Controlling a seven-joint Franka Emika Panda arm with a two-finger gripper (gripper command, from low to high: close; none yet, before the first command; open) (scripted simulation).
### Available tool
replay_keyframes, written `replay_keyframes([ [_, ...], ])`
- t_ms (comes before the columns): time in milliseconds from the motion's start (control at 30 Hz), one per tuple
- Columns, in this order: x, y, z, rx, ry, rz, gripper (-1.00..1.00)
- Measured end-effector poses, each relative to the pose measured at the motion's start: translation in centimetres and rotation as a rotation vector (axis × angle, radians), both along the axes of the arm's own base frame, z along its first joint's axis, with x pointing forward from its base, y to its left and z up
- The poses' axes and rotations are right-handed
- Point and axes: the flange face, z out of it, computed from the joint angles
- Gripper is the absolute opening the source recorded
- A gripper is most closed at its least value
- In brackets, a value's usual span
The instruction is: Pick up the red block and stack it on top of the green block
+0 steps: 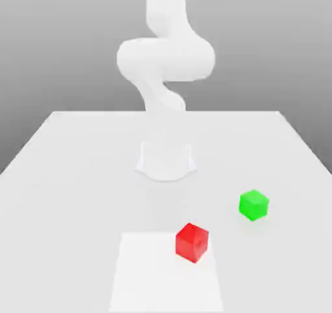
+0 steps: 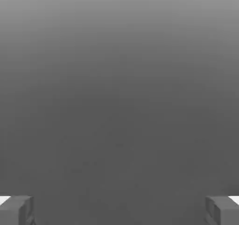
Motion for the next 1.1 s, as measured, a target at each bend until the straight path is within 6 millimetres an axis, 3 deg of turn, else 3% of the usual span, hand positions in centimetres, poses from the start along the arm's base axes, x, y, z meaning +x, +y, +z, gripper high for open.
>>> replay_keyframes([
  [133,4.1,0.9,-9.9,-0.063,0.144,0.160,0.00],
  [300,5.6,2.9,-22.4,-0.148,0.315,0.368,0.00],
  [433,4.1,4.5,-32.5,-0.227,0.456,0.550,0.00],
  [567,-0.2,5.3,-42.6,-0.320,0.613,0.762,0.00],
  [600,-0.9,5.5,-44.2,-0.335,0.635,0.796,0.00],
  [833,-1.6,5.4,-50.6,-0.348,0.656,0.827,0.00],
  [867,-1.7,5.4,-51.4,-0.347,0.657,0.826,-1.00],
  [1100,-1.7,5.4,-51.5,-0.346,0.659,0.827,-1.00],
])
